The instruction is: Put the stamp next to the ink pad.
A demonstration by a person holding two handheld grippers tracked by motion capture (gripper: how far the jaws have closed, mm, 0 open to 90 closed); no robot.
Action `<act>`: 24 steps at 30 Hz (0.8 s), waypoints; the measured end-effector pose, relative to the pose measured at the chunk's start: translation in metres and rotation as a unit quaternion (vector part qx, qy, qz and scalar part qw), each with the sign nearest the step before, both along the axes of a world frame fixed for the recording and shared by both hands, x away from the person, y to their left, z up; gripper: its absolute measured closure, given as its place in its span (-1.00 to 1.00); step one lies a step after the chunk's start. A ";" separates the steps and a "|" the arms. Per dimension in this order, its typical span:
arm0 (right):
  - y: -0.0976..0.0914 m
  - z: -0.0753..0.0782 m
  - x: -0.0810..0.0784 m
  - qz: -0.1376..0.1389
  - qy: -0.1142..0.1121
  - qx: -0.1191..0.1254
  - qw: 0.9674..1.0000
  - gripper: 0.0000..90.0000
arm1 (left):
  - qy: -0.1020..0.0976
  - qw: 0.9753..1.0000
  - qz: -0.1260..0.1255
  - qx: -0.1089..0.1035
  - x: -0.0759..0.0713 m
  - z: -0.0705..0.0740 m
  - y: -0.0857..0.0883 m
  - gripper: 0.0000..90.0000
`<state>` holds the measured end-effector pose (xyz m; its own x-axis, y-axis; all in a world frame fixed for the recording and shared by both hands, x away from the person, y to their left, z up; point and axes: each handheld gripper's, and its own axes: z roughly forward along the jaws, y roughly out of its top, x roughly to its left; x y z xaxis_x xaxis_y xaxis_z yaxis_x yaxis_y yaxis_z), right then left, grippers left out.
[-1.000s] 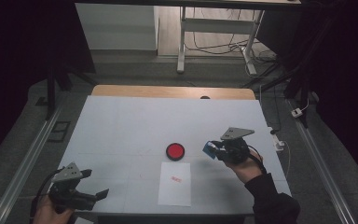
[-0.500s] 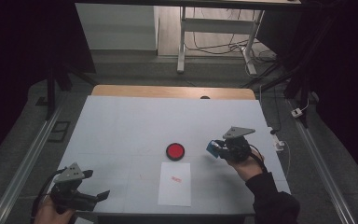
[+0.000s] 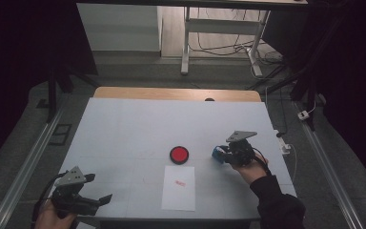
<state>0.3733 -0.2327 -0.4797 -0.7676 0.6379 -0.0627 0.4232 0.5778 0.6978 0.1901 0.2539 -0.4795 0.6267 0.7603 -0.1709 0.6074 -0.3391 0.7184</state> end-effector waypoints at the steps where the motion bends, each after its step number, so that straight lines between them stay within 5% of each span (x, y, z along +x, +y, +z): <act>1: 0.000 -0.001 0.000 0.000 0.001 0.000 1.000 0.54 | 0.000 1.000 0.000 0.000 0.000 0.000 0.000 -0.93; 12: -0.001 -0.007 0.004 -0.001 0.014 -0.004 1.000 0.51 | 0.001 1.000 0.002 -0.002 0.000 0.000 0.000 -0.92; 24: -0.001 -0.001 0.000 -0.018 0.000 0.011 1.000 0.09 | 0.001 1.000 0.003 -0.002 0.000 0.000 0.001 -0.92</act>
<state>0.3737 -0.2332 -0.4804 -0.7435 0.6670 -0.0476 0.4440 0.5457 0.7107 0.1904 0.2545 -0.4797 0.6214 0.7634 -0.1761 0.6113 -0.3319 0.7184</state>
